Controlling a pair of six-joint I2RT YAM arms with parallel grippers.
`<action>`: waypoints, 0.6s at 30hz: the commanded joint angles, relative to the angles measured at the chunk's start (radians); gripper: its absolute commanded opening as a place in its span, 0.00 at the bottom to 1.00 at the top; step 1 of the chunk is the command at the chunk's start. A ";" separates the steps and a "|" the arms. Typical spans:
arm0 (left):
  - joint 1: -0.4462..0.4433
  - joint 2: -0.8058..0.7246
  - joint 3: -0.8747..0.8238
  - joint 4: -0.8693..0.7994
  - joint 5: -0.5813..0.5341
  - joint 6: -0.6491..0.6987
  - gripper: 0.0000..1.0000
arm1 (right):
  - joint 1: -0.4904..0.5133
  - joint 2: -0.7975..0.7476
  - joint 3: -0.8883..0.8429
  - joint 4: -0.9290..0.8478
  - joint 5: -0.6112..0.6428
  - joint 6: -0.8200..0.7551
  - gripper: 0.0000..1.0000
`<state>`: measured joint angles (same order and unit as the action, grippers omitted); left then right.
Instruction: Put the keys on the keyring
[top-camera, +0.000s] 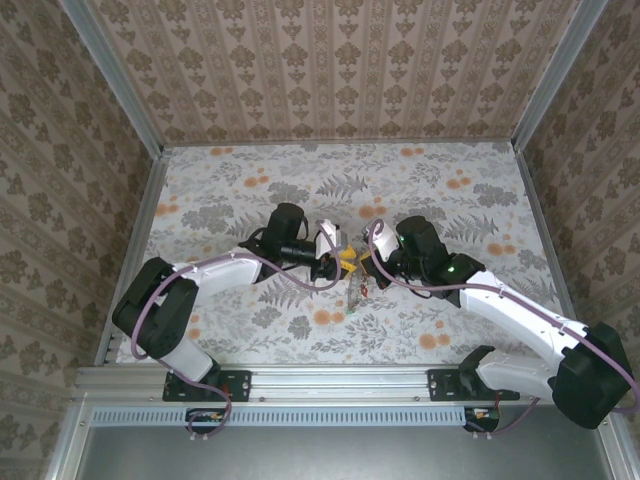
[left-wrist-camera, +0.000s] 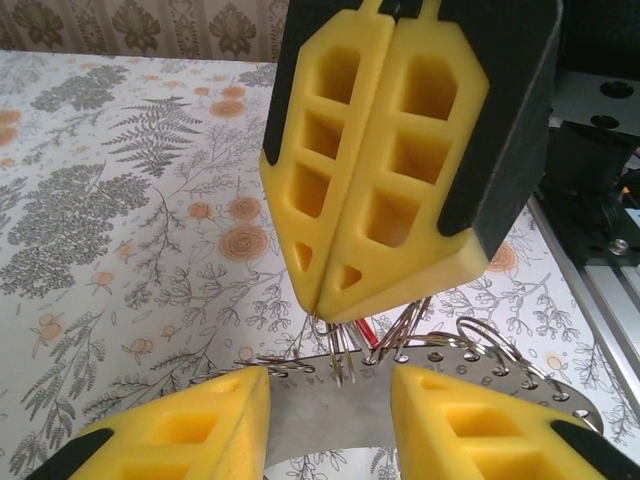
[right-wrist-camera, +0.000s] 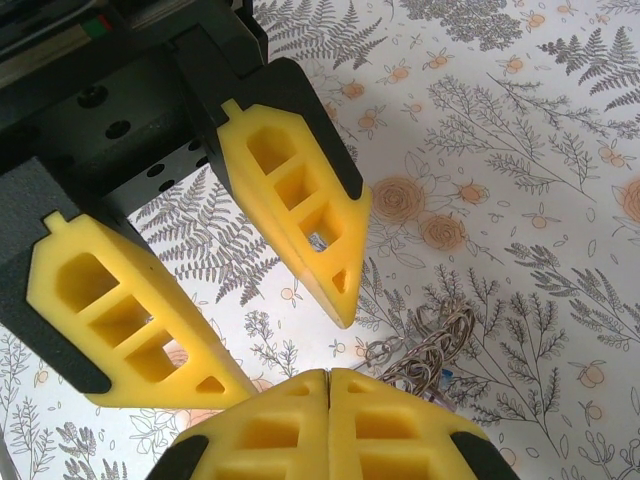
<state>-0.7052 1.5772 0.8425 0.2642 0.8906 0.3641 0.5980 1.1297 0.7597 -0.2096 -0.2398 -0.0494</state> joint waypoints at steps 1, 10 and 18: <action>-0.004 0.006 0.035 -0.062 0.034 0.036 0.36 | -0.003 -0.025 0.023 0.012 -0.009 -0.010 0.00; -0.010 0.036 0.073 -0.096 0.045 0.048 0.36 | -0.004 -0.024 0.025 0.012 -0.010 -0.010 0.00; -0.017 0.061 0.102 -0.136 0.036 0.073 0.31 | -0.004 -0.021 0.023 0.017 -0.012 -0.010 0.00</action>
<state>-0.7151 1.6215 0.9104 0.1600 0.9020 0.4026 0.5980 1.1294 0.7597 -0.2096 -0.2398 -0.0490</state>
